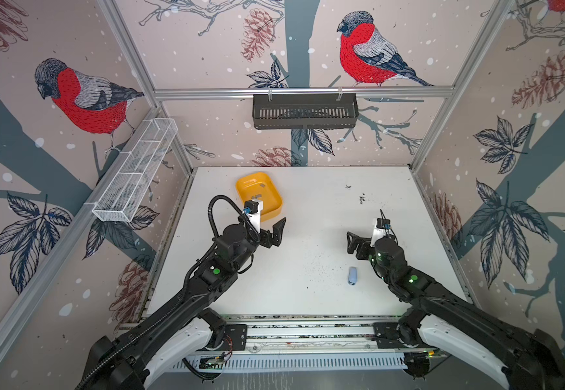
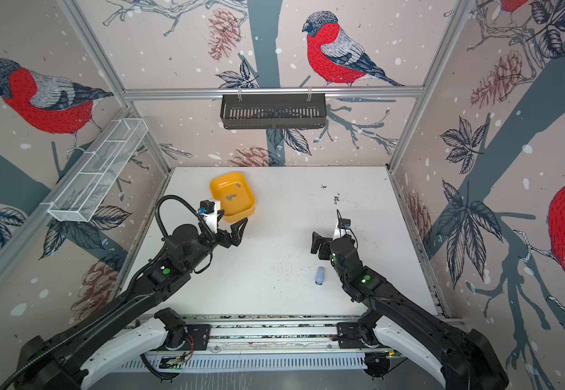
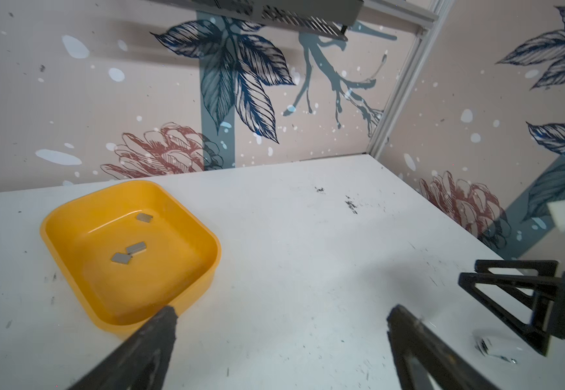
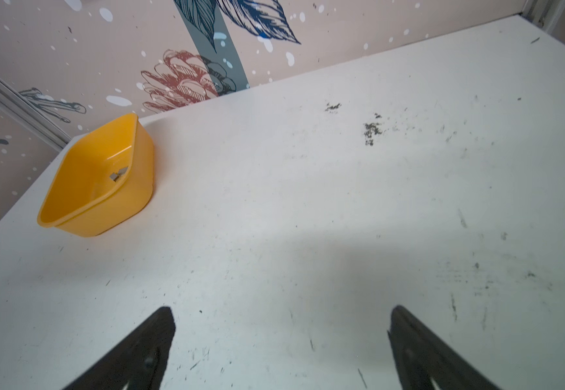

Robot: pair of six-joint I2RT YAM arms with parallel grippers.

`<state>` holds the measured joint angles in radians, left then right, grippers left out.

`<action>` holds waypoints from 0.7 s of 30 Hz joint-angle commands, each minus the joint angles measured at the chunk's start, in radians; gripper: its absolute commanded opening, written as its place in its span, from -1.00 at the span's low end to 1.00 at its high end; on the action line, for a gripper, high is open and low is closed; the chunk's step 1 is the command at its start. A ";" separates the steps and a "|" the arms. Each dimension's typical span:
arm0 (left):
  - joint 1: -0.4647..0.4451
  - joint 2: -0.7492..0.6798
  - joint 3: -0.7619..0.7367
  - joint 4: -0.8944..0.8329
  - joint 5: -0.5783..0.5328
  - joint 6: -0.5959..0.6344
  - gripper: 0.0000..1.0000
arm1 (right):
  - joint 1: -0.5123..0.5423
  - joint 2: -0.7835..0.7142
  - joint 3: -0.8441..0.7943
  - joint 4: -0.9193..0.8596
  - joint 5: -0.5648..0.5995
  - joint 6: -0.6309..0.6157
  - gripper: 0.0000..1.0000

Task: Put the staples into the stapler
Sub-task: 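Reach the right gripper down to the light-blue stapler while the left arm lifts forward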

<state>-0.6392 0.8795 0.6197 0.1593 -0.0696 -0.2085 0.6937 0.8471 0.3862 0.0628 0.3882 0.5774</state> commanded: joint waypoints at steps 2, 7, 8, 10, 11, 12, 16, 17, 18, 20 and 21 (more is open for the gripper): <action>-0.069 0.010 0.105 -0.252 0.128 0.008 0.94 | 0.064 0.044 0.044 -0.187 0.087 0.136 0.99; -0.103 0.009 0.205 -0.443 0.382 0.030 0.94 | 0.081 0.084 0.048 -0.271 0.022 0.215 0.99; -0.107 0.005 0.222 -0.489 0.395 0.039 0.94 | 0.085 0.092 0.052 -0.294 0.014 0.229 0.96; -0.107 -0.016 0.233 -0.544 0.428 0.067 0.94 | 0.088 0.101 0.050 -0.326 0.004 0.256 0.90; -0.108 -0.036 0.226 -0.551 0.433 0.075 0.94 | 0.088 0.106 0.047 -0.334 -0.013 0.265 0.86; -0.109 -0.057 0.215 -0.550 0.438 0.086 0.94 | 0.088 0.112 0.042 -0.336 -0.031 0.271 0.83; -0.109 -0.159 0.113 -0.456 0.431 0.102 0.94 | 0.090 0.143 0.030 -0.348 -0.087 0.305 0.60; -0.109 -0.175 0.098 -0.434 0.421 0.091 0.94 | 0.092 0.147 0.028 -0.352 -0.097 0.314 0.57; -0.108 -0.190 0.093 -0.429 0.416 0.095 0.94 | 0.096 0.151 0.025 -0.356 -0.105 0.322 0.51; -0.108 -0.210 0.096 -0.440 0.408 0.104 0.94 | 0.104 0.153 0.021 -0.359 -0.116 0.336 0.42; -0.108 -0.221 0.094 -0.444 0.402 0.106 0.94 | 0.106 0.153 0.017 -0.360 -0.122 0.341 0.38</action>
<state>-0.7471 0.6815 0.7177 -0.3176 0.3367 -0.1226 0.7918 0.9974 0.4084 -0.2752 0.3019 0.8719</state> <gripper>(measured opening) 0.972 0.698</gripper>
